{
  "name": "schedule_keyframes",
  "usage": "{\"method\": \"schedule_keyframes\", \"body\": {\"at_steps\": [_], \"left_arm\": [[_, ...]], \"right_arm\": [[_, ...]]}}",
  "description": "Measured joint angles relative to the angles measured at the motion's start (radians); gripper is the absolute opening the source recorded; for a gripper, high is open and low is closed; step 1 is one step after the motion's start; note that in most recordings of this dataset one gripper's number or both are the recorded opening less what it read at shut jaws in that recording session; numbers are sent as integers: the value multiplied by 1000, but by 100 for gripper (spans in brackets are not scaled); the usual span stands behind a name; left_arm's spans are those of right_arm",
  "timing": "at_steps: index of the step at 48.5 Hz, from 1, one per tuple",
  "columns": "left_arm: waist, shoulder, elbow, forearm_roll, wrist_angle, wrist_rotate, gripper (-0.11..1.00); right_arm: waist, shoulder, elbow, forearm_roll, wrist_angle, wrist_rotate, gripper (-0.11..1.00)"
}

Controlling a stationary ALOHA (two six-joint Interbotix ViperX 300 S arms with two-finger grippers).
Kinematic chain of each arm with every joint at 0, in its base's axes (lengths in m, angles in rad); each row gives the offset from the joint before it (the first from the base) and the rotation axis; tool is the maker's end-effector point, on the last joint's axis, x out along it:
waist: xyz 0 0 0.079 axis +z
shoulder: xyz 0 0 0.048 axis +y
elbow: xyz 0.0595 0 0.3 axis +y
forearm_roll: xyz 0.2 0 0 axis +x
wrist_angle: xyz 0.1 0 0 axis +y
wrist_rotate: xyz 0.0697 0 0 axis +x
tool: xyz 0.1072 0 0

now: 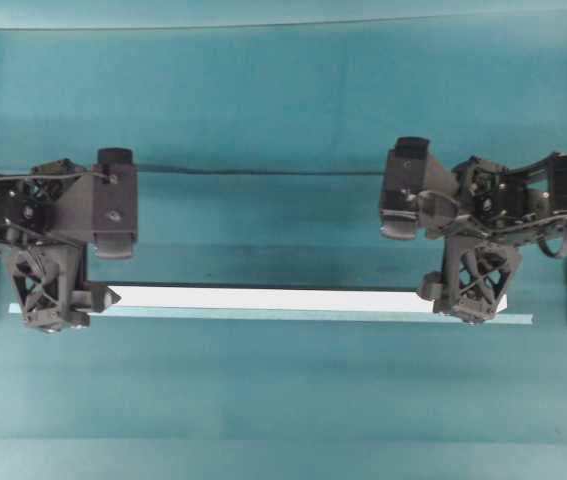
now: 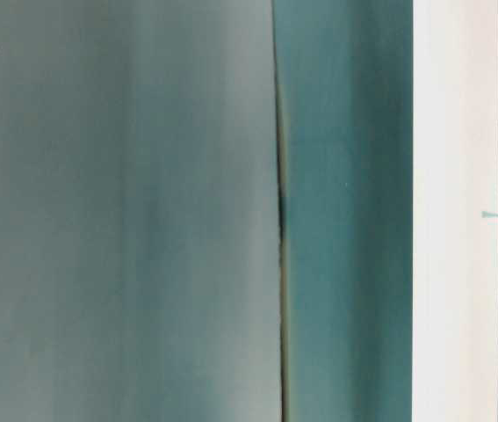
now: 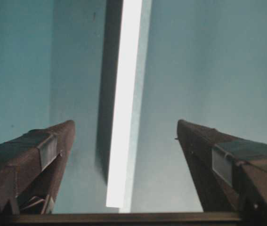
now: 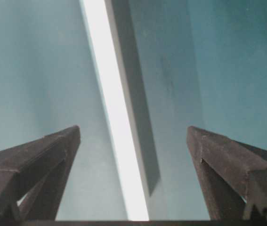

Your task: Lift a wooden board with both hands.

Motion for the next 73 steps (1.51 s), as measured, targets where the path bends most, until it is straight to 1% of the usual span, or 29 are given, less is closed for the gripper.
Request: {"method": "schedule_keyframes", "body": {"at_steps": [12,23,40,54,73], "left_arm": [[0,49,0,5,-12,-2,97],[0,141,38,9,-89,-6,97],[-5,262,58,9,-233,-8,97],[-20,311,60,9,-267,-9,97],[-20,371,103,9,-347,-9,97]], "right_arm": [[3,20,5,-6,-25,0,95],[35,78,37,-8,-69,-2,95],[61,170,48,-8,-164,-3,95],[80,215,55,-6,-212,-6,95],[81,262,91,-8,-281,-6,95]]}}
